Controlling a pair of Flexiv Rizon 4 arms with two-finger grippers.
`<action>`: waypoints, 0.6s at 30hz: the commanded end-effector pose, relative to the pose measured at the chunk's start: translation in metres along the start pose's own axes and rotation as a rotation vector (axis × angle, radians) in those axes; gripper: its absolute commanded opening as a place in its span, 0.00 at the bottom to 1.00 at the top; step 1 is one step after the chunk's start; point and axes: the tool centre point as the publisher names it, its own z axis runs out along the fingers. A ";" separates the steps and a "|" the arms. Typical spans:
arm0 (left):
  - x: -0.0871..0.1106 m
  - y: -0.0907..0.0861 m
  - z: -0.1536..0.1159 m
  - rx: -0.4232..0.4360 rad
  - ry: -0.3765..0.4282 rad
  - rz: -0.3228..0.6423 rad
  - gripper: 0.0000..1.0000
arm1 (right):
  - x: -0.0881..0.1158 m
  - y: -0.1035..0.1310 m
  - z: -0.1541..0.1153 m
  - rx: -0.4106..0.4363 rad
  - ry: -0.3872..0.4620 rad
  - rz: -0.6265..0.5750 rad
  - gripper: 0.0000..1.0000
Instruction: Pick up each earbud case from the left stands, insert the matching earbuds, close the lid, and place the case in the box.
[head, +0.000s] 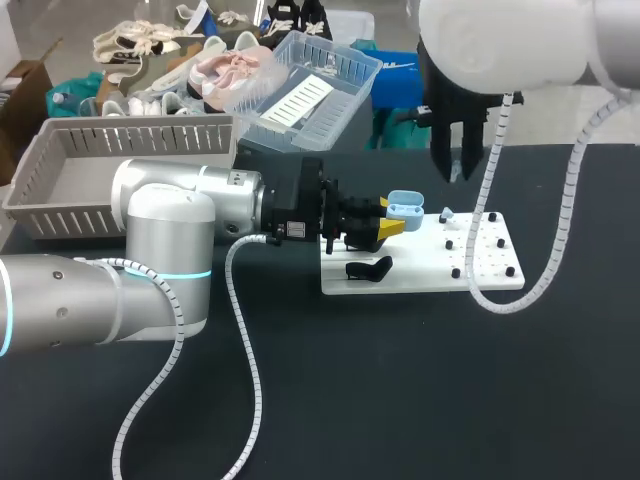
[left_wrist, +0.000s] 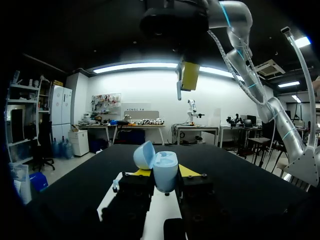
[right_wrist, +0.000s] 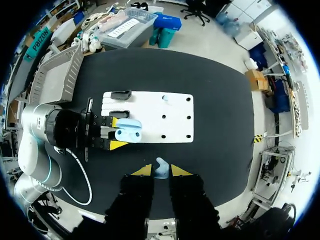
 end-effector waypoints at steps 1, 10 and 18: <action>0.001 0.000 0.000 -0.001 -0.002 0.001 0.00 | -0.004 -0.001 -0.004 -0.013 0.025 0.023 0.00; 0.001 0.000 0.000 -0.001 -0.002 0.001 0.00 | 0.001 0.018 -0.002 -0.072 0.038 0.010 0.00; 0.001 0.000 0.000 -0.001 -0.002 0.001 0.00 | 0.002 0.021 0.001 -0.084 0.047 -0.002 0.00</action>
